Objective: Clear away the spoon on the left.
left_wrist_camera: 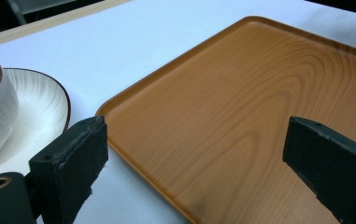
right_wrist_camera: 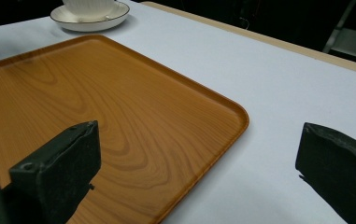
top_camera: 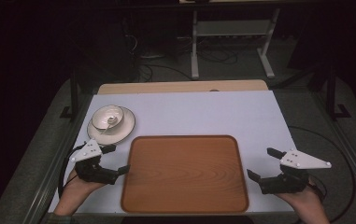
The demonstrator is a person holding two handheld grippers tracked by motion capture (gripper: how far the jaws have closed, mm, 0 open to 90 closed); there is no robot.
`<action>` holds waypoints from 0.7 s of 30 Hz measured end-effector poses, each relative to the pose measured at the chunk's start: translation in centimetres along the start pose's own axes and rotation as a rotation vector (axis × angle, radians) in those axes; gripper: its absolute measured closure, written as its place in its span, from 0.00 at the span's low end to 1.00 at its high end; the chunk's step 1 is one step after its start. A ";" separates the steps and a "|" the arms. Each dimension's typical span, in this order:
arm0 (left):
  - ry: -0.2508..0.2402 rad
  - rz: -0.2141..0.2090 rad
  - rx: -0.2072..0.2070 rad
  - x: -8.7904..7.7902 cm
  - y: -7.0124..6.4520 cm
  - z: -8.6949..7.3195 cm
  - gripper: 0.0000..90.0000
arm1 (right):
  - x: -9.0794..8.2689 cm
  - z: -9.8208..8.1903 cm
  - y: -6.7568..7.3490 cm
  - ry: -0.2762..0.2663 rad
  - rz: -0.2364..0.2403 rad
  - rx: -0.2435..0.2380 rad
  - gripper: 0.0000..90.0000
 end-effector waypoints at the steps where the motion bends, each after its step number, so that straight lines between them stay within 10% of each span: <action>1: -0.002 -0.001 -0.003 0.0 0.0 0.0 0.07 | 0.0 0.0 0.0 0.000 0.001 0.000 0.00; 21: -0.010 0.015 -0.014 0.1 1.0 0.5 0.34 | 0.4 -0.3 0.1 0.010 0.008 0.008 0.00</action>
Point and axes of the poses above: each handheld gripper's, and its own axes: x roughly forward along the jaws, z roughly out of its top, y roughly to its left, the point moved 8 cm from there along x, roughly forward along the jaws, and after that the axes turned 8 degrees about z, right-handed, at the moved point
